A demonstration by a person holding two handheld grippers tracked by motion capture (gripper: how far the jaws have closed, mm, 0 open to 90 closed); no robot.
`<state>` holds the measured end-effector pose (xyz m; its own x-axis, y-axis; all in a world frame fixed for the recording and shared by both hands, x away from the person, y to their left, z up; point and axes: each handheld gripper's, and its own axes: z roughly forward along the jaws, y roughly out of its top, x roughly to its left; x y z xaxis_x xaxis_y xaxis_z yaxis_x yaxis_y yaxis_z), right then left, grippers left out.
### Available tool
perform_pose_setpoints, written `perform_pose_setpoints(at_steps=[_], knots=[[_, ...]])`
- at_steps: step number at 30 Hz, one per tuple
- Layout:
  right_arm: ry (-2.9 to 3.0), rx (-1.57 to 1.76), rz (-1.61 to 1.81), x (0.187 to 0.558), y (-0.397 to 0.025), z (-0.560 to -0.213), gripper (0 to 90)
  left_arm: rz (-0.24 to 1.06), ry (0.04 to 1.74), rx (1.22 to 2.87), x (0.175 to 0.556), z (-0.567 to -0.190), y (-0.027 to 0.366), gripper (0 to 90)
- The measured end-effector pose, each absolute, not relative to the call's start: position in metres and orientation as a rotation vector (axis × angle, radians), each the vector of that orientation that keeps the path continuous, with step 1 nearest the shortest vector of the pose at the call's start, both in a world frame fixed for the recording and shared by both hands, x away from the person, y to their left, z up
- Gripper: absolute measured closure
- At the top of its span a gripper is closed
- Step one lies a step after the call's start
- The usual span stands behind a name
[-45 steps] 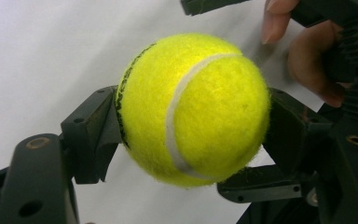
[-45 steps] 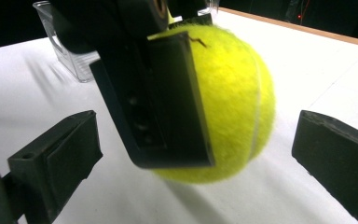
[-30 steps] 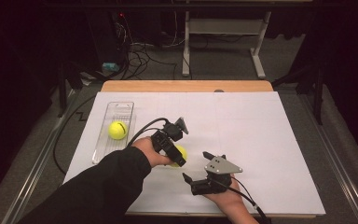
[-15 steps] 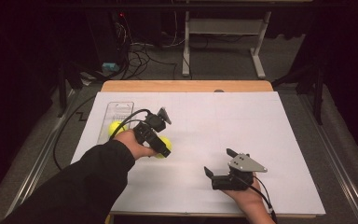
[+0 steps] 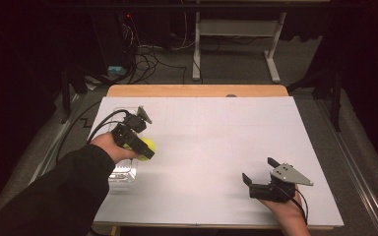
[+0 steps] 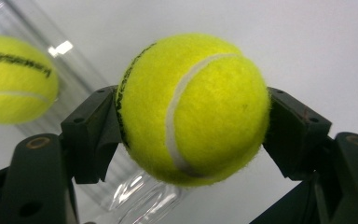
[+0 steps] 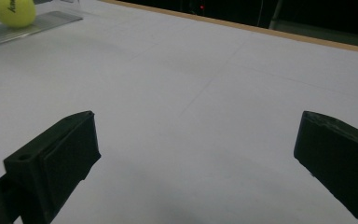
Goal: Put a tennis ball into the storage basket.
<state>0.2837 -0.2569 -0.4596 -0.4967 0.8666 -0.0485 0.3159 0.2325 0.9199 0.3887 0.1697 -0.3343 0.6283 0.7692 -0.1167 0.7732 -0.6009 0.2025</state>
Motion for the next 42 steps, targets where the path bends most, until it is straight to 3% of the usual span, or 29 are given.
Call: perform_pose_setpoints(at_steps=[18, 42], knots=[[1.893, 1.132, 1.206, 0.276, -0.289, -0.461, 0.0, 0.003, 1.430, 2.549, 0.392, -0.332, 0.233, 26.5], [1.906, 1.122, 1.211, 0.275, -0.285, -0.464, 0.0, -0.059, 1.490, 2.591, 0.397, -0.384, 0.238, 26.2]])
